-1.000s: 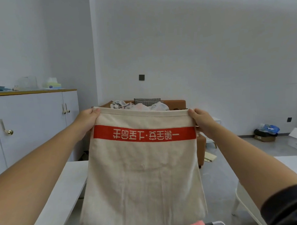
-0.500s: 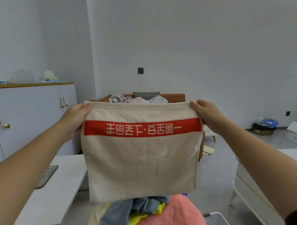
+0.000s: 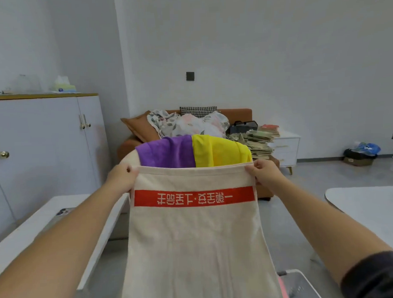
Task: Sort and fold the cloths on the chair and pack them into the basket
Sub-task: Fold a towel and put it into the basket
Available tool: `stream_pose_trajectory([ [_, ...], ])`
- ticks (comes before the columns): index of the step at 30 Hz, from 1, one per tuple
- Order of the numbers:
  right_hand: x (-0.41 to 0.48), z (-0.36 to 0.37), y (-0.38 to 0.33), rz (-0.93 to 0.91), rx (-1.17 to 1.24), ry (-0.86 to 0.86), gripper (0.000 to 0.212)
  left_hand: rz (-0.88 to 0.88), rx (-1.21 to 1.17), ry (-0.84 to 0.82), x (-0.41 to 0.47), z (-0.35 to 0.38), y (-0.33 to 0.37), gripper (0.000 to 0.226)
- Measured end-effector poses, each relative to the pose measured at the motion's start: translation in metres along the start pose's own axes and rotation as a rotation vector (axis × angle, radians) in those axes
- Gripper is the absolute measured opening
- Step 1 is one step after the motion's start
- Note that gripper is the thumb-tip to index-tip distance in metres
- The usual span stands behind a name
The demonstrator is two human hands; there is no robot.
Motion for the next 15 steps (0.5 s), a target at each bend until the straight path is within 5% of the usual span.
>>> stream_pose_trajectory([
  [4,-0.002,0.011,0.032,-0.049,-0.155,-0.021,0.029,0.093,0.086,-0.024,-0.014,0.017,-0.021,0.014],
  [9,-0.042,0.0,0.053,-0.219,-0.151,0.008,0.003,0.191,-0.002,0.059,-0.067,0.01,-0.041,0.003],
  [15,-0.114,-0.012,0.08,-0.364,-0.111,0.039,0.013,0.352,-0.036,0.076,-0.13,-0.003,-0.087,0.026],
])
Point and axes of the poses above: each hand's wrist, its own x-axis towards the middle knuckle, its own z-axis out of the palm, y = z × x, the point moved 3 cm from there along x, towards the middle knuckle, and after that the axes turned 12 degrees about y, right-handed, at the moved point
